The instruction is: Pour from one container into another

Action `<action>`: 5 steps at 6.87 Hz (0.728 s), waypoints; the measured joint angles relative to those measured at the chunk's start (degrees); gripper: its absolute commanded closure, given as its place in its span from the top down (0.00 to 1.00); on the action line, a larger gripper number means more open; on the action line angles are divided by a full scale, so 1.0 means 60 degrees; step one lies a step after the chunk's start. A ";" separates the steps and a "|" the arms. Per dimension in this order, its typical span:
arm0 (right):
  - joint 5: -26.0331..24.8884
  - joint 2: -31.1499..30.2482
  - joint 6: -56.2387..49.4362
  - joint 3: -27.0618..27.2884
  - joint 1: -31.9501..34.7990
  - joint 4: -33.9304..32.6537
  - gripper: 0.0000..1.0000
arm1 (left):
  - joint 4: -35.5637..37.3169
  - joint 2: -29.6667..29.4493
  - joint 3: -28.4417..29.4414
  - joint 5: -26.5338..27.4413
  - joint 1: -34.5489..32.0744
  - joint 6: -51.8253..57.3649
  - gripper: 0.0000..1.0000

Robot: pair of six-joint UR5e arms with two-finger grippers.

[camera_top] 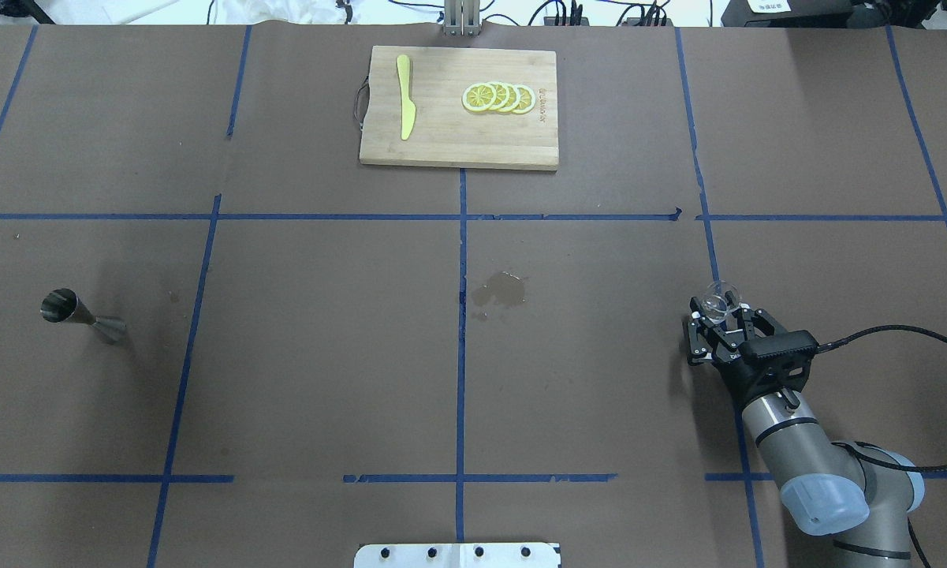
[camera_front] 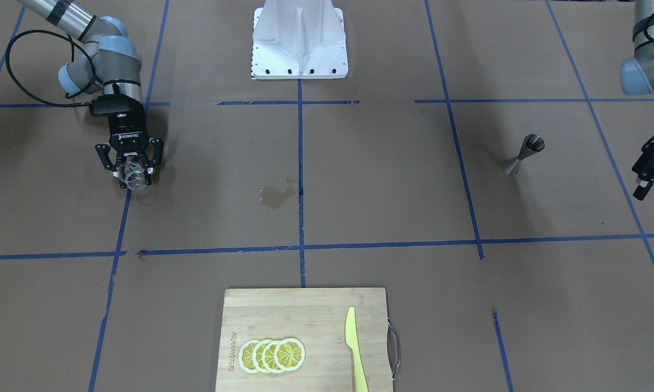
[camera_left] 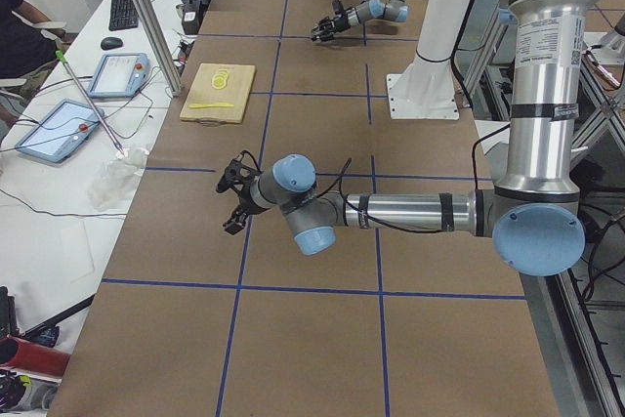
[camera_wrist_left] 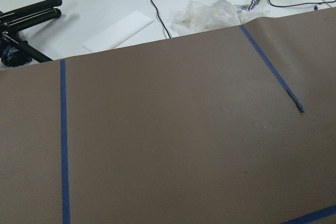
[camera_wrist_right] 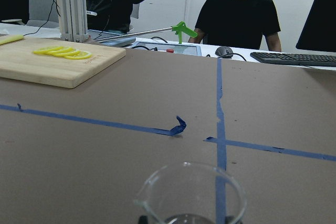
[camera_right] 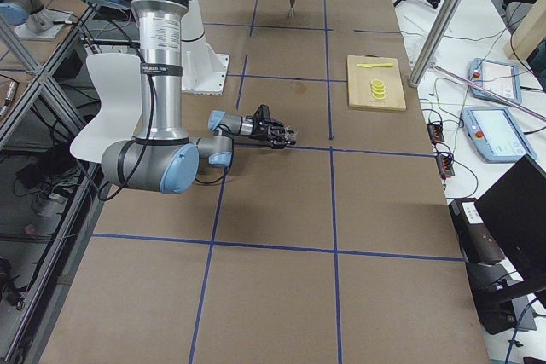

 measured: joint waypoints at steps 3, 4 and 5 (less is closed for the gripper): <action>0.0072 -0.0023 0.0010 -0.0017 -0.0013 0.0000 0.50 | 0.0000 0.0034 -0.0025 0.0004 -0.0002 -0.0025 1.00; 0.0128 -0.0032 0.0015 -0.0020 -0.0018 0.0000 0.67 | 0.0000 0.0035 -0.0033 0.0010 -0.0002 -0.0059 1.00; 0.0190 -0.0039 0.0021 -0.0022 -0.0020 0.0000 1.00 | 0.0000 0.0035 -0.0037 0.0013 0.0000 -0.0078 1.00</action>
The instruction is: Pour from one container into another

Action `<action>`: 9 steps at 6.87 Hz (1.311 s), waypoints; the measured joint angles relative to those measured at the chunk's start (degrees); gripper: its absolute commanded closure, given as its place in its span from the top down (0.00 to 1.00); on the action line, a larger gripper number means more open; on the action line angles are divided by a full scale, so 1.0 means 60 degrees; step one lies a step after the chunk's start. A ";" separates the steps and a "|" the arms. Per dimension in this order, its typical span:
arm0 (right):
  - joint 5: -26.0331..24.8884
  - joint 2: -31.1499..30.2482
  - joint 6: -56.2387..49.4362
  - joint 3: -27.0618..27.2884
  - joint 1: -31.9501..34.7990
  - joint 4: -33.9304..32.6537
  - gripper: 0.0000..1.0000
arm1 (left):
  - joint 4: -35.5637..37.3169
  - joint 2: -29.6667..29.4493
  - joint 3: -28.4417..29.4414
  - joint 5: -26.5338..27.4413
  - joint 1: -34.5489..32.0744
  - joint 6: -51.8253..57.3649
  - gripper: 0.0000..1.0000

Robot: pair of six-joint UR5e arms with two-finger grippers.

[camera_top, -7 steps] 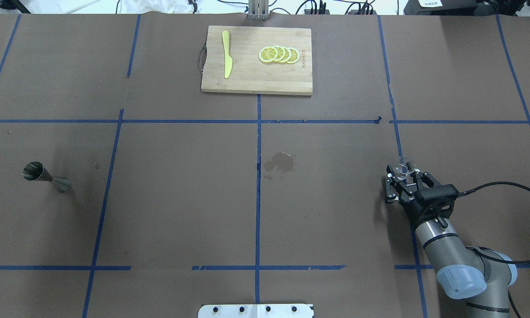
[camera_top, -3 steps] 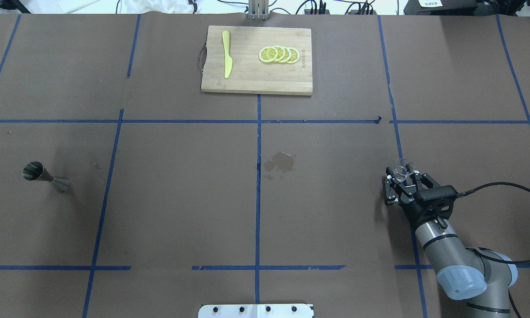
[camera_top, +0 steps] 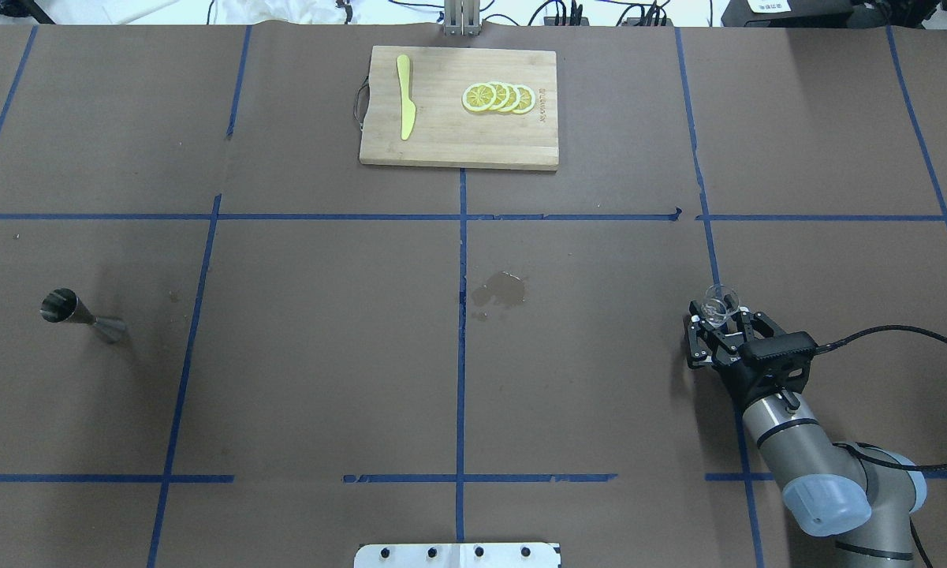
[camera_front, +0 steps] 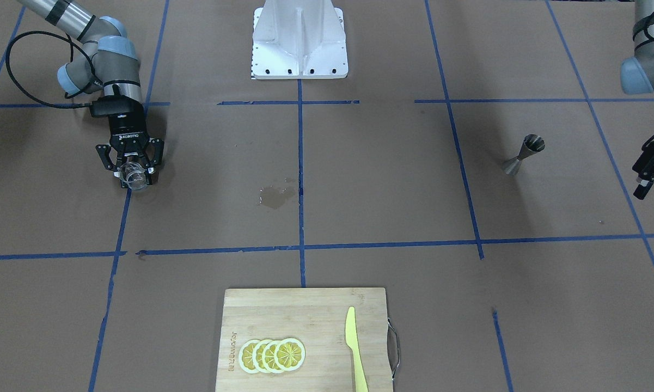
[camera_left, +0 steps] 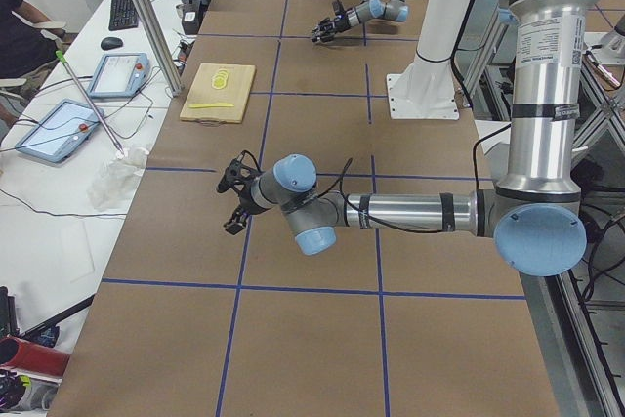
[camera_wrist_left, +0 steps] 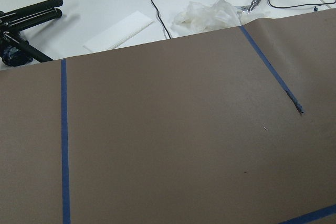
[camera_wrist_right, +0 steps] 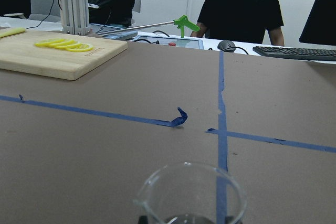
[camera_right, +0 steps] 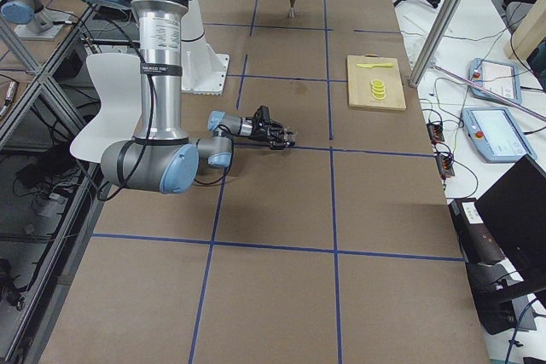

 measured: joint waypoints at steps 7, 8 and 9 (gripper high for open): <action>0.0141 -0.0728 0.0022 0.0758 -0.0212 0.0055 1.00 | 0.0000 -0.0007 -0.0061 0.0001 0.0005 -0.0136 1.00; 0.0132 -0.0985 0.0151 0.1031 -0.0362 0.0061 1.00 | 0.0000 -0.0008 -0.0066 0.0001 0.0005 -0.0140 1.00; 0.0108 -0.1194 0.0340 0.1183 -0.0524 0.0072 1.00 | 0.0000 -0.0008 -0.0071 0.0002 0.0005 -0.0142 1.00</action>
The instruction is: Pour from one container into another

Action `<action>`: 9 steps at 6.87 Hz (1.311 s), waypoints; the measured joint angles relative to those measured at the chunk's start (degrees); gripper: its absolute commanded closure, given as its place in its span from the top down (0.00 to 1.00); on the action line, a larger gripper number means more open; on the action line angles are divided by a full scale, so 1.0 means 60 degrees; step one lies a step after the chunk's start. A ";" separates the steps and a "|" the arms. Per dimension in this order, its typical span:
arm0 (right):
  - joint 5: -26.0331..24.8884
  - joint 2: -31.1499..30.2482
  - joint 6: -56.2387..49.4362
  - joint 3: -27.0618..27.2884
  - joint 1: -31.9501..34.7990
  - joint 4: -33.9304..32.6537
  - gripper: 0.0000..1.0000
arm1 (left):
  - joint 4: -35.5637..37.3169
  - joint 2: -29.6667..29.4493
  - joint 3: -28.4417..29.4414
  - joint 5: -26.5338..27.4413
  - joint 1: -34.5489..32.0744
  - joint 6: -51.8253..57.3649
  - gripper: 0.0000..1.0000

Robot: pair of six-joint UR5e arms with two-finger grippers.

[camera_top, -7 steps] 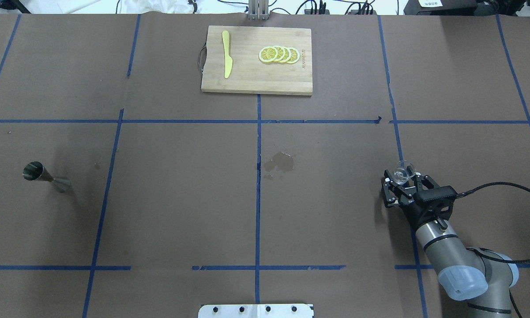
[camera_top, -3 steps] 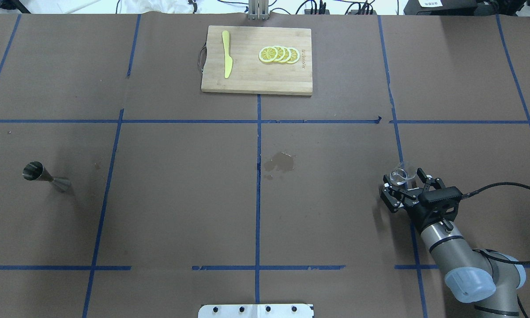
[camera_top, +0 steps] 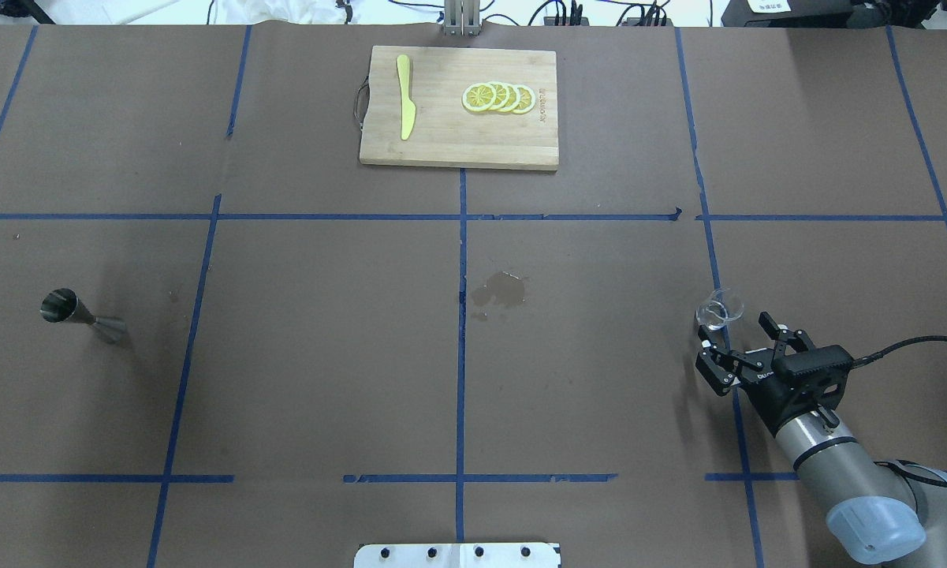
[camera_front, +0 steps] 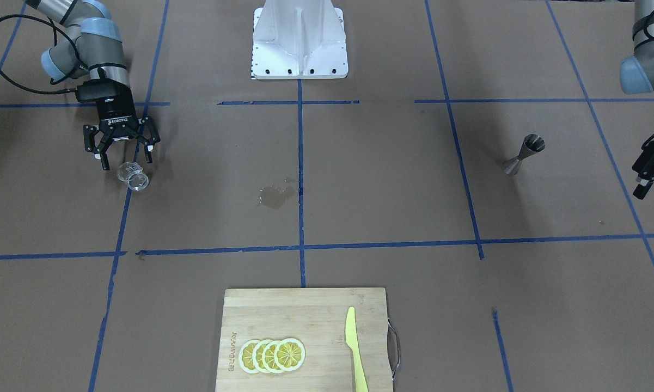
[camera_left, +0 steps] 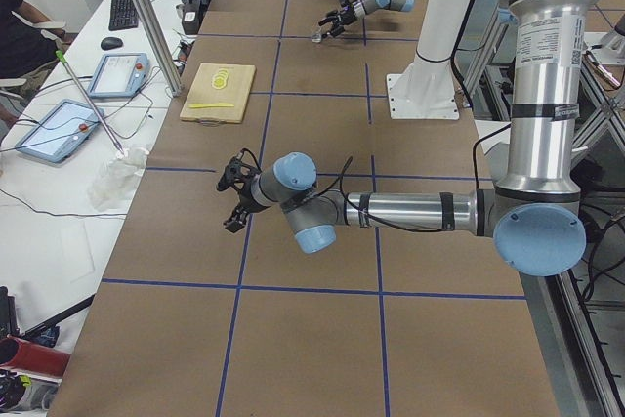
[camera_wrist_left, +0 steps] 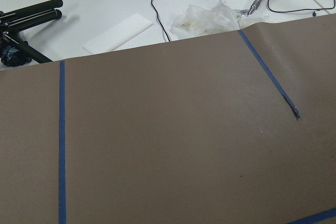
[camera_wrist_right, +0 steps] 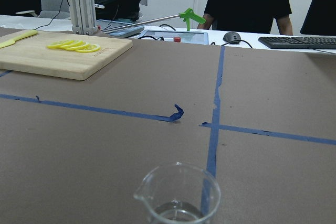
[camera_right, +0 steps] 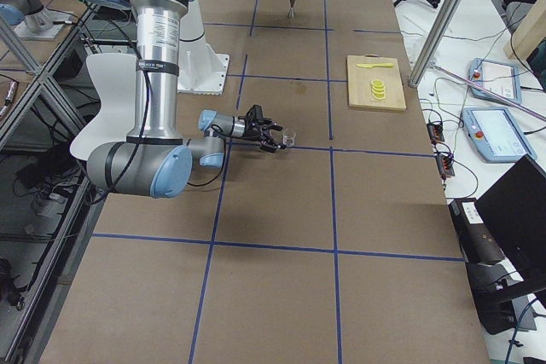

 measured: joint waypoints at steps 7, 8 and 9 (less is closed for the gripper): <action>0.1946 -0.3025 0.1109 0.1166 0.0109 0.1100 1.00 | 0.0000 0.0119 0.0056 -0.0045 -0.0007 -0.0004 1.00; 0.3506 -0.2998 0.0935 0.1141 0.1355 0.1118 1.00 | 0.0004 0.0126 0.0082 -0.0057 -0.0007 0.0001 1.00; 0.5854 -0.2740 0.0289 0.1118 0.3345 0.0859 1.00 | 0.0009 0.0163 0.0087 -0.0067 -0.0007 0.0012 1.00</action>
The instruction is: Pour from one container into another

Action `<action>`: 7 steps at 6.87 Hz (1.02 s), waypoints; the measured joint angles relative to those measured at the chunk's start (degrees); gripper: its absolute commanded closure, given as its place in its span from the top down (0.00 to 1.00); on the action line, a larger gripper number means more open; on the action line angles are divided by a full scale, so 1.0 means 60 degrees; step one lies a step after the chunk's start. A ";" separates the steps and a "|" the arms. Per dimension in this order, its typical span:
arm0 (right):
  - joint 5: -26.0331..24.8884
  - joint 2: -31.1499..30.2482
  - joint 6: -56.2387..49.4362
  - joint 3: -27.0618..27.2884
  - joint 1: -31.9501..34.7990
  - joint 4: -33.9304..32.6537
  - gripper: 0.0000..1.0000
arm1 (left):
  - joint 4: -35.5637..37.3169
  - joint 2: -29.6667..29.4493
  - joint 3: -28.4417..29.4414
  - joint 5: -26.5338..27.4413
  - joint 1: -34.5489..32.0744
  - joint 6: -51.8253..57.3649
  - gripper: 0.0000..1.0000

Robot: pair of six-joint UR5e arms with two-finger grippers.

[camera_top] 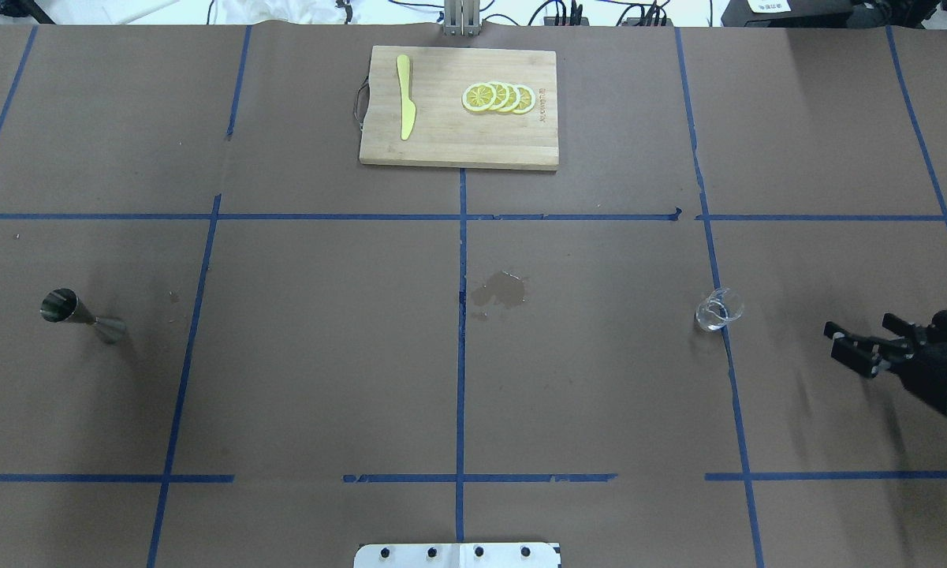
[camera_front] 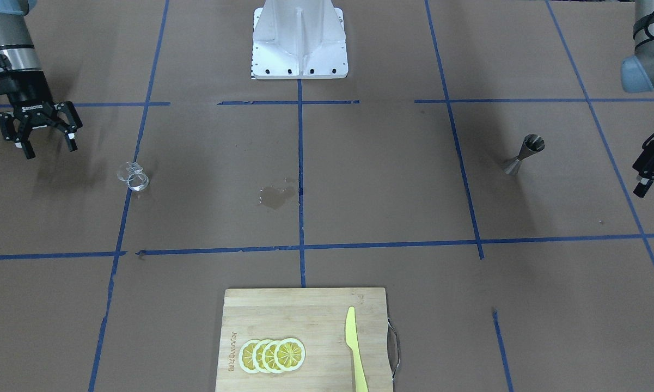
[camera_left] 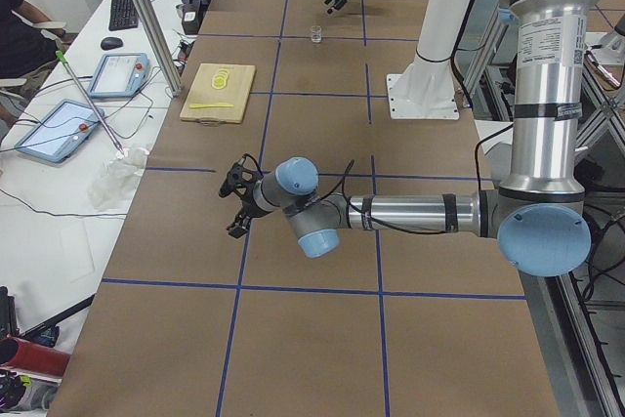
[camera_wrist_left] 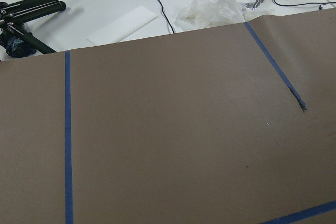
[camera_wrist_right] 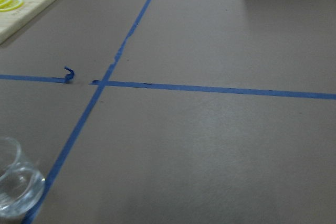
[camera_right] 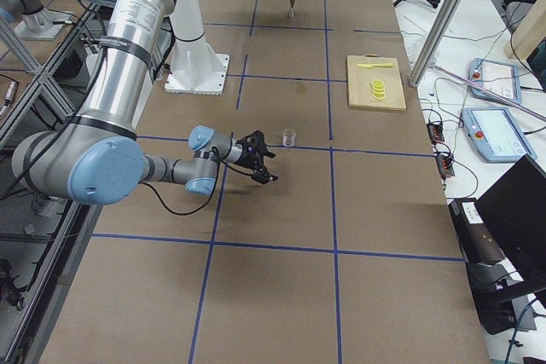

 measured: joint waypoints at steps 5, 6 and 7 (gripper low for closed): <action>0.7577 0.2717 -0.7133 -0.0214 0.7604 -0.5904 1.00 | 0.1311 0.0109 0.0077 -0.0611 -0.0208 0.1161 1.00; 0.8676 0.3350 -0.9155 -0.0573 0.8659 -0.7634 1.00 | 0.2536 0.0043 0.0055 -0.1192 -0.0669 0.2225 1.00; 0.9706 0.3862 -1.0714 -0.1048 0.9462 -0.9067 1.00 | 0.4162 -0.0014 -0.0037 -0.1952 -0.1283 0.3439 1.00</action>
